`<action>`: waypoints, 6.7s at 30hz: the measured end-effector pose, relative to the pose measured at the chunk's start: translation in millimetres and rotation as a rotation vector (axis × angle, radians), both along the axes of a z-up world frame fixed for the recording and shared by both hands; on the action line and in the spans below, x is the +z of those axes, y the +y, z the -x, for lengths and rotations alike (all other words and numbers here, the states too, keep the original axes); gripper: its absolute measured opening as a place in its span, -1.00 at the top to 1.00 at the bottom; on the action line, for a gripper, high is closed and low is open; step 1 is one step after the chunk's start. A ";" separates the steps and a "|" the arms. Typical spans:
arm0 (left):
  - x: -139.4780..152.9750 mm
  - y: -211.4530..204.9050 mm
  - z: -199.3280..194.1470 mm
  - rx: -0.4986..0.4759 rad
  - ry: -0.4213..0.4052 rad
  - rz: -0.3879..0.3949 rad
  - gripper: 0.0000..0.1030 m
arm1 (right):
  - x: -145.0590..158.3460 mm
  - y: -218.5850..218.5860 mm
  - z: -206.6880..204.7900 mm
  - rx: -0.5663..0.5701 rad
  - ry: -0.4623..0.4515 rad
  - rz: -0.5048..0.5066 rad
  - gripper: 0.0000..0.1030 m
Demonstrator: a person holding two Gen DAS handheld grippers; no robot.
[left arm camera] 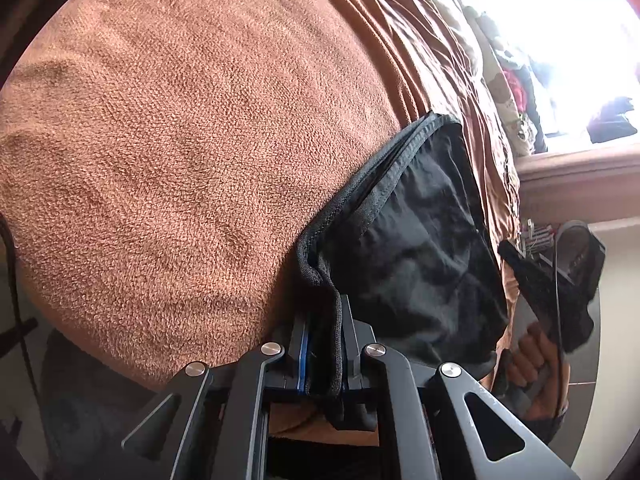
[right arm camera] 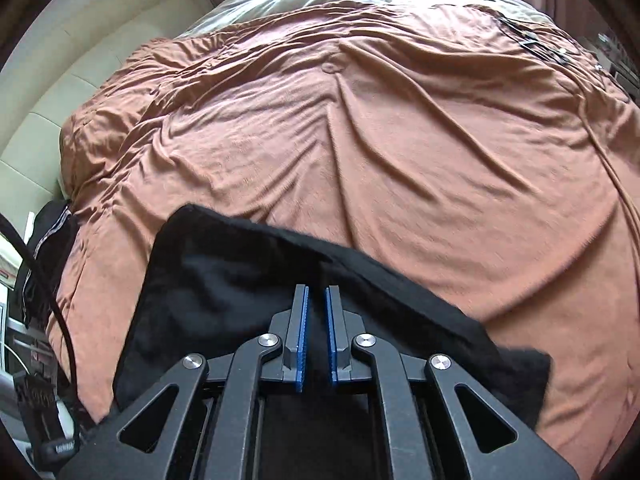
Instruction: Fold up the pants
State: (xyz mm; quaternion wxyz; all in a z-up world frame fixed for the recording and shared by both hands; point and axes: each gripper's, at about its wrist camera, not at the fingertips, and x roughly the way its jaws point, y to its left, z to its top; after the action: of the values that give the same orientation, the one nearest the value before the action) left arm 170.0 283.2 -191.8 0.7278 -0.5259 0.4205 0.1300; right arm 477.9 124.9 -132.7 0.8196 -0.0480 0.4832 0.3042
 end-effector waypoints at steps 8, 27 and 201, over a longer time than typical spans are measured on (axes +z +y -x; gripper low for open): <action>-0.1 -0.4 -5.0 -0.004 0.004 -0.003 0.81 | 0.1 -41.9 13.9 -0.005 0.037 0.029 0.87; -2.1 -1.9 -17.8 -0.050 -0.013 -0.014 0.80 | -11.3 -58.9 -12.2 -0.091 -0.028 0.033 0.93; 54.6 -43.0 -191.1 -0.294 -0.191 -0.072 0.86 | 3.1 -215.6 135.5 -0.017 0.042 -0.298 0.83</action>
State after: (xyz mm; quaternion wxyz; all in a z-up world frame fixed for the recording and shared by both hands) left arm 361.1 240.2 -137.3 0.7940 -0.4423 0.4168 -0.0132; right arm 342.5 -90.7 -129.6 0.8098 0.0845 0.4501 0.3667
